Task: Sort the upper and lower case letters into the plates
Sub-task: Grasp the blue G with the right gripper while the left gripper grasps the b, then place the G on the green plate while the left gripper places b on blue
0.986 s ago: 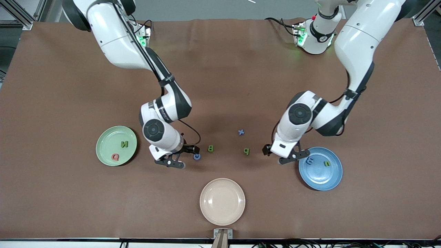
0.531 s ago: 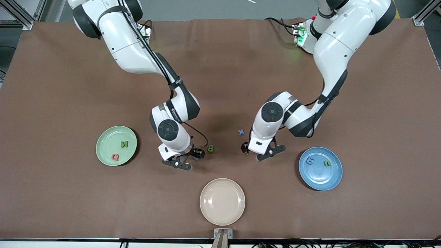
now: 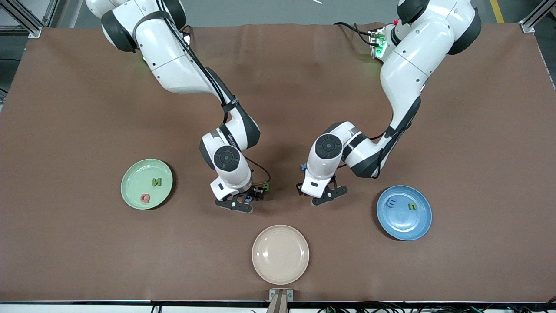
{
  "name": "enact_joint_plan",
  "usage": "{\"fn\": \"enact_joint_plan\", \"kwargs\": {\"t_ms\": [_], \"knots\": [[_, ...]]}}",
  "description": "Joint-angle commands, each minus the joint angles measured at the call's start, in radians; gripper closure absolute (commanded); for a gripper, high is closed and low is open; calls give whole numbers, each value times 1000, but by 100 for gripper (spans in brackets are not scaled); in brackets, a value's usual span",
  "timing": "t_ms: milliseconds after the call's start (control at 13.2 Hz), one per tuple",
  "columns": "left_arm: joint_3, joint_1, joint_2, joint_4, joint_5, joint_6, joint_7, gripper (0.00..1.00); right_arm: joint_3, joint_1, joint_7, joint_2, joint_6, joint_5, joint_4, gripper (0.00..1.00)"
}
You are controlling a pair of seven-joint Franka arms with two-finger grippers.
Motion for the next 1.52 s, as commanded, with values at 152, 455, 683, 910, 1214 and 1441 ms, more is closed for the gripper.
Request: {"fn": "enact_joint_plan", "kwargs": {"t_ms": [152, 455, 683, 910, 1214, 1441], "knots": [[11, -19, 40, 41, -4, -4, -5, 41, -8, 3, 20, 12, 5, -38, 18, 82], [11, -19, 40, 39, -4, -5, -1, 74, -8, -61, -118, -34, -85, -43, -4, 100], [11, 0, 23, 37, 7, -25, 2, 99, -7, -178, -358, -165, -228, -30, -86, 100], [5, 53, -30, 39, 13, -65, 44, 100, -1, -326, -651, -330, -237, -24, -261, 100], [-73, 202, -129, 30, 1, -209, 213, 100, 1, -485, -920, -439, -170, -24, -480, 100], [-84, 300, -176, -21, 4, -252, 345, 100, -1, -505, -943, -451, 17, -24, -656, 100]]}}
